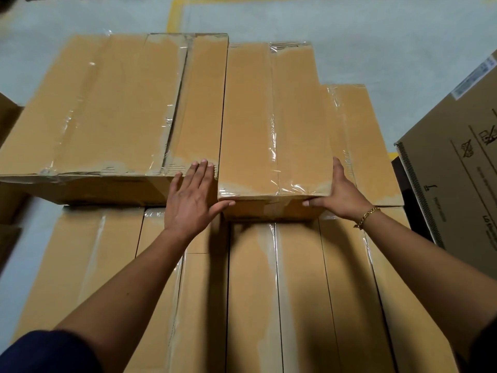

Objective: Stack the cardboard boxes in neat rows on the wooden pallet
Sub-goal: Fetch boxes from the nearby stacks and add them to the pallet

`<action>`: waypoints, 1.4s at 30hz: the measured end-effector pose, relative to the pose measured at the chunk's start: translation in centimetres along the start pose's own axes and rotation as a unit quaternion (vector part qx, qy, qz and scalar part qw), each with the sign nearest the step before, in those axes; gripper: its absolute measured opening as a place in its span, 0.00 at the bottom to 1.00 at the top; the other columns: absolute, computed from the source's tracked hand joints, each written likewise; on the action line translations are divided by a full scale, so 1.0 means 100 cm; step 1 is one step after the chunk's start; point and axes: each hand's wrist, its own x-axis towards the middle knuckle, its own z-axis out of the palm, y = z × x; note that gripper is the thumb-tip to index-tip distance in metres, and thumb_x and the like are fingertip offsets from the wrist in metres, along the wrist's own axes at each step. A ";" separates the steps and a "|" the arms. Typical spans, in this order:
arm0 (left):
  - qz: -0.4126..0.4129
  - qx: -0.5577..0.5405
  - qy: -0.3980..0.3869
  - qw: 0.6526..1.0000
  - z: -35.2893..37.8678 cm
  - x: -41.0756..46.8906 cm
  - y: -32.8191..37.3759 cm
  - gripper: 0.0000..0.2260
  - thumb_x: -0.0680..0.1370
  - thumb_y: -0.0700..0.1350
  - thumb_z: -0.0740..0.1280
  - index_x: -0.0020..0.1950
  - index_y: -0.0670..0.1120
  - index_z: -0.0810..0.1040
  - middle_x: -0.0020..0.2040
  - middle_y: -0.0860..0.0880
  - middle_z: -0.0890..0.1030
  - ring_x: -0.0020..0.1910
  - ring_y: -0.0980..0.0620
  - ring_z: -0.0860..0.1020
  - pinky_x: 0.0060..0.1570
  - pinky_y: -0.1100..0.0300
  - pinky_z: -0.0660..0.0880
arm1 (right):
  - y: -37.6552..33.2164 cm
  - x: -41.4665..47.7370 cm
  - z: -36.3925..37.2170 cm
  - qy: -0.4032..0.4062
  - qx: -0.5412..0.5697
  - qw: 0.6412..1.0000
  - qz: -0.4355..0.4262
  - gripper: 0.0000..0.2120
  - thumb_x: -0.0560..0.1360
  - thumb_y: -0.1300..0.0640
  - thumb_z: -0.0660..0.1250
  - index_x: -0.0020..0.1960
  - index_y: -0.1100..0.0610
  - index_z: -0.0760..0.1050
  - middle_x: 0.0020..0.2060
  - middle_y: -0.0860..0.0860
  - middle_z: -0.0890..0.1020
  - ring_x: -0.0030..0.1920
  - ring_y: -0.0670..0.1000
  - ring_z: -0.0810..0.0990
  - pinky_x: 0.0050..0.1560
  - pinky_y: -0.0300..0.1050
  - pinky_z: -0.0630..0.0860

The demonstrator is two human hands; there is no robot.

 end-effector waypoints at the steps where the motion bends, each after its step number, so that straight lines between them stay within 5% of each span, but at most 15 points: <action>1: -0.002 0.002 0.010 1.000 0.001 0.000 0.001 0.45 0.77 0.76 0.48 0.83 0.46 0.59 0.83 0.47 0.60 0.82 0.49 0.57 0.79 0.44 0.56 | -0.001 0.003 -0.001 0.001 0.001 1.000 0.000 0.67 0.63 0.46 0.84 0.82 0.52 0.37 0.77 0.54 0.66 0.73 0.58 0.69 0.72 0.51 0.68; 12: -0.022 0.016 0.061 0.998 0.011 0.007 0.003 0.34 0.82 0.69 0.53 0.79 0.46 0.68 0.78 0.46 0.70 0.79 0.47 0.66 0.76 0.44 0.60 | -0.008 0.028 -0.007 0.011 -0.006 1.000 -0.002 0.67 0.63 0.47 0.84 0.82 0.54 0.38 0.76 0.55 0.68 0.73 0.59 0.70 0.71 0.48 0.68; 17: 0.037 0.043 0.019 0.998 0.007 0.030 -0.004 0.43 0.79 0.74 0.52 0.84 0.47 0.52 0.84 0.46 0.53 0.83 0.47 0.53 0.81 0.44 0.51 | -0.009 0.034 -0.008 0.011 -0.010 1.000 -0.011 0.68 0.61 0.45 0.85 0.82 0.53 0.39 0.75 0.55 0.70 0.72 0.58 0.71 0.71 0.51 0.69; 21: 0.087 0.057 -0.003 0.995 0.011 0.042 -0.010 0.40 0.80 0.72 0.49 0.85 0.49 0.48 0.85 0.45 0.51 0.83 0.45 0.53 0.80 0.43 0.54 | -0.008 0.037 -0.009 0.010 -0.006 1.000 -0.013 0.68 0.61 0.45 0.85 0.82 0.54 0.38 0.75 0.55 0.69 0.72 0.58 0.71 0.72 0.51 0.68; 27: 0.090 0.041 0.019 0.995 0.012 0.043 -0.010 0.37 0.81 0.69 0.53 0.84 0.48 0.56 0.83 0.44 0.57 0.82 0.43 0.59 0.76 0.41 0.62 | -0.011 0.037 -0.009 0.009 0.000 1.000 -0.010 0.72 0.57 0.40 0.85 0.82 0.53 0.38 0.76 0.55 0.69 0.73 0.57 0.70 0.74 0.52 0.67; 34: 0.079 0.032 0.047 0.995 0.019 0.046 -0.005 0.36 0.80 0.66 0.57 0.82 0.46 0.62 0.81 0.44 0.63 0.79 0.43 0.64 0.72 0.41 0.66 | -0.015 0.043 -0.015 0.004 -0.017 1.000 -0.010 0.68 0.64 0.46 0.83 0.82 0.56 0.34 0.78 0.57 0.65 0.74 0.59 0.68 0.72 0.47 0.66; 42: 0.066 0.030 0.057 0.996 0.025 0.045 -0.002 0.35 0.81 0.65 0.58 0.81 0.45 0.63 0.81 0.44 0.65 0.79 0.44 0.66 0.73 0.40 0.64 | -0.016 0.045 -0.017 0.002 -0.031 0.999 -0.012 0.66 0.65 0.47 0.83 0.82 0.57 0.35 0.76 0.56 0.68 0.73 0.59 0.69 0.68 0.44 0.66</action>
